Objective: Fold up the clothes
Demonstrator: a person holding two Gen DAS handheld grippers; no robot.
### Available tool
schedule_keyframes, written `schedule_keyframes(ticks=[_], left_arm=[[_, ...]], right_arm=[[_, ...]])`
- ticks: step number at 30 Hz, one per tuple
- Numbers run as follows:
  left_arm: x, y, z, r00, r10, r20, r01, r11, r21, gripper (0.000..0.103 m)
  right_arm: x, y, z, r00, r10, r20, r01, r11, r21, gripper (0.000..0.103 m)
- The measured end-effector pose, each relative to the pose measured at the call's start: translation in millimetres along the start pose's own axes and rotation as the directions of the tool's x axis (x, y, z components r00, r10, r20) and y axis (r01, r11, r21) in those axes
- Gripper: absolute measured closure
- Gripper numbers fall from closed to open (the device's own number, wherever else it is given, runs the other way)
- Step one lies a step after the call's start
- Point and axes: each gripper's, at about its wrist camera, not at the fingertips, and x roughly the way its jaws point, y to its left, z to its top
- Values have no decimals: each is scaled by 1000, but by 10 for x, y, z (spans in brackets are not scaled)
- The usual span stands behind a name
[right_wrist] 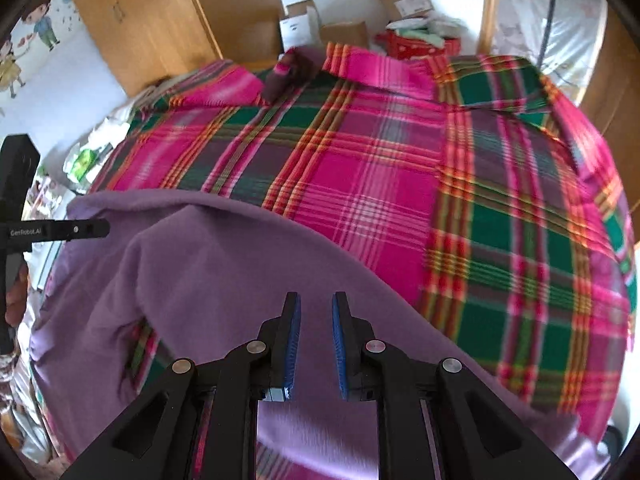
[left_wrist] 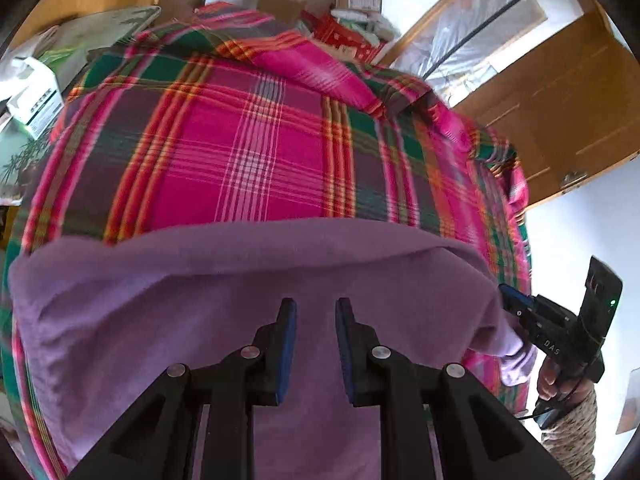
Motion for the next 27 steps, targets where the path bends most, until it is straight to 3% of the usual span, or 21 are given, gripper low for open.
schedule_keyframes(ticks=[9, 17, 22, 27], left_arm=[[187, 160, 440, 998, 2, 68, 3, 997, -79, 84], [231, 146, 510, 994, -12, 106, 23, 995, -101, 84], [62, 58, 378, 993, -15, 116, 22, 998, -57, 84], [-243, -177, 37, 989, -61, 136, 55, 997, 45, 84]], right_arm=[[328, -112, 278, 999, -44, 15, 44, 999, 20, 86], [414, -132, 439, 996, -76, 43, 74, 996, 39, 86], [118, -177, 354, 991, -96, 98, 91, 994, 59, 86], [-538, -464, 13, 971, -120, 209, 83, 981, 177, 81]])
